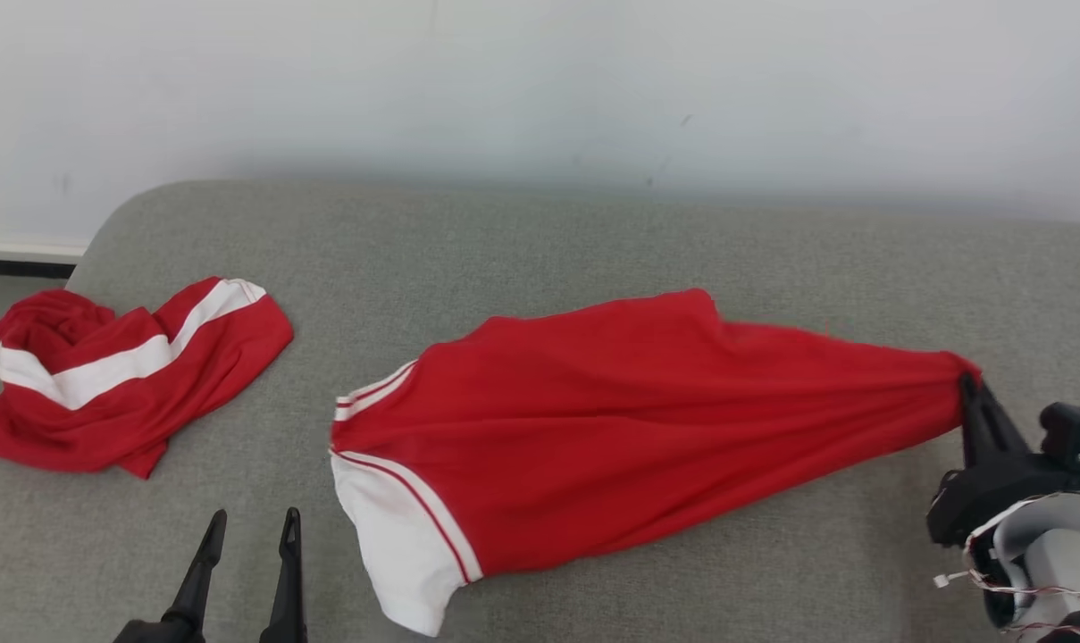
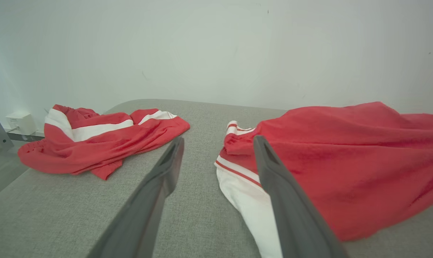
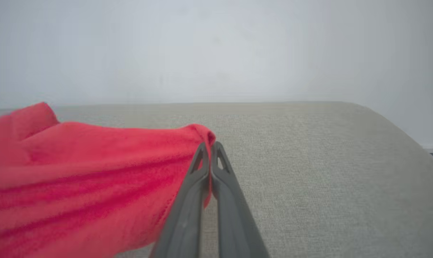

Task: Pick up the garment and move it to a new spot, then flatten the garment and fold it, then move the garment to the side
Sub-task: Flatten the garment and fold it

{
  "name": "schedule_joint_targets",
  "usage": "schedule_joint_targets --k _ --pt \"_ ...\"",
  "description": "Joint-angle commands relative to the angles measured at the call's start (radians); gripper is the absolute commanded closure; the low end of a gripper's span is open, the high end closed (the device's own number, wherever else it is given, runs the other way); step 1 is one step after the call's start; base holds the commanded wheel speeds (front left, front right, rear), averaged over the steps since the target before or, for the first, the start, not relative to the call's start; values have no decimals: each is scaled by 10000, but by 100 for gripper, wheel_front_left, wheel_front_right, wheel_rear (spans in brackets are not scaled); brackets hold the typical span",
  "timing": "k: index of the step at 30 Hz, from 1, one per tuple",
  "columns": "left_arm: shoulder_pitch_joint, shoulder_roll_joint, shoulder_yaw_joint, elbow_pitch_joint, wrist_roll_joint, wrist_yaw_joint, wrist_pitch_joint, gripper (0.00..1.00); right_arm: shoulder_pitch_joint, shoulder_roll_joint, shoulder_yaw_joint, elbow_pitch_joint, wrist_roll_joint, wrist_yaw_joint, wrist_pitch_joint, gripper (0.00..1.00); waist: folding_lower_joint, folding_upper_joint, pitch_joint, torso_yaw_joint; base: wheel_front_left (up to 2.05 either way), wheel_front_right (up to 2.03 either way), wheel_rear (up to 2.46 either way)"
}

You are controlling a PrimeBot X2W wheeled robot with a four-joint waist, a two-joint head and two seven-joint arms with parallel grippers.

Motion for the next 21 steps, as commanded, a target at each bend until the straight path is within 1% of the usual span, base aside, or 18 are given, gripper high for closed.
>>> schedule_joint_targets --k 1,5,9,13,15,21 --pt "166 -50 43 17 58 -2 -37 0 173 -175 -38 -201 55 -22 -41 100 1 0 -152 -149 0 0 0" --pt "256 -114 85 54 63 -6 -35 0 315 -678 -177 -893 -12 -22 -31 100 1 0 -283 -249 0 0 0" --pt "316 -178 89 90 44 -10 -37 0 437 -1146 -570 -1564 -101 -22 307 100 1 0 -341 -242 0 0 0" --pt "347 -229 70 113 36 -13 -37 0 528 -1285 -774 -2260 -248 -22 760 100 1 0 -358 -152 0 0 0" --pt "325 -261 37 136 33 -13 -35 0 499 -1200 -690 -2573 -309 -22 967 100 1 0 -358 -83 0 0 0" --pt "132 -285 -68 240 -10 -5 -35 0 10 -644 -248 -3271 -482 -22 1468 100 1 0 -331 193 0 0 0"
